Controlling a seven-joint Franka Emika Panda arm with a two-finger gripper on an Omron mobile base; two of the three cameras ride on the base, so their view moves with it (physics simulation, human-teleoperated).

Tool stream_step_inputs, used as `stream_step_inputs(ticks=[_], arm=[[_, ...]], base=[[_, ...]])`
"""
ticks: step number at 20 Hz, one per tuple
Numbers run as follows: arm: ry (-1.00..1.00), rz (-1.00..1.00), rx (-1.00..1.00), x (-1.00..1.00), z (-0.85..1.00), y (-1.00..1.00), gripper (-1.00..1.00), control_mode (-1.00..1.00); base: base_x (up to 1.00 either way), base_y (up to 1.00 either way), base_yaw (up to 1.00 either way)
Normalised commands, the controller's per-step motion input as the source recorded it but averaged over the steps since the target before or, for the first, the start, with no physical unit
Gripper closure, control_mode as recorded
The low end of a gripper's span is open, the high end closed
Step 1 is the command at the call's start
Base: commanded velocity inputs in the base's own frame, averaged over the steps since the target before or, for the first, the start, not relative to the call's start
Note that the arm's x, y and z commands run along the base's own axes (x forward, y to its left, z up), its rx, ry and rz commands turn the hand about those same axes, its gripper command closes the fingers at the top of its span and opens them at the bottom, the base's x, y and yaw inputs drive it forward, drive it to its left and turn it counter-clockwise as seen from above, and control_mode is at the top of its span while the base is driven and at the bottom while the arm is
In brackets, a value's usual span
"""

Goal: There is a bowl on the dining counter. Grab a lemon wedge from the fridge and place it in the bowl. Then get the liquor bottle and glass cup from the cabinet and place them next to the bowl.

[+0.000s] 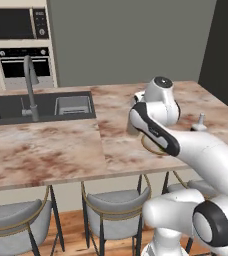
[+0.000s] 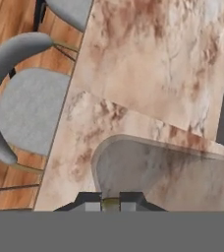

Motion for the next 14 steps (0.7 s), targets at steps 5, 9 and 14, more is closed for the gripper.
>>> stream_step_inputs(ticks=[5,9,14], arm=[[0.13,0.01,-0.08,0.23,-0.65,0.01,1.0,-1.0],[0.2,0.0,-0.18,0.27,-0.61,0.02,1.0,-1.0],[0.14,0.02,-0.09,0.45,-0.53,0.03,1.0,-1.0]], base=[[0.0,0.0,0.0],[0.0,0.0,0.0],[0.0,0.0,0.0]])
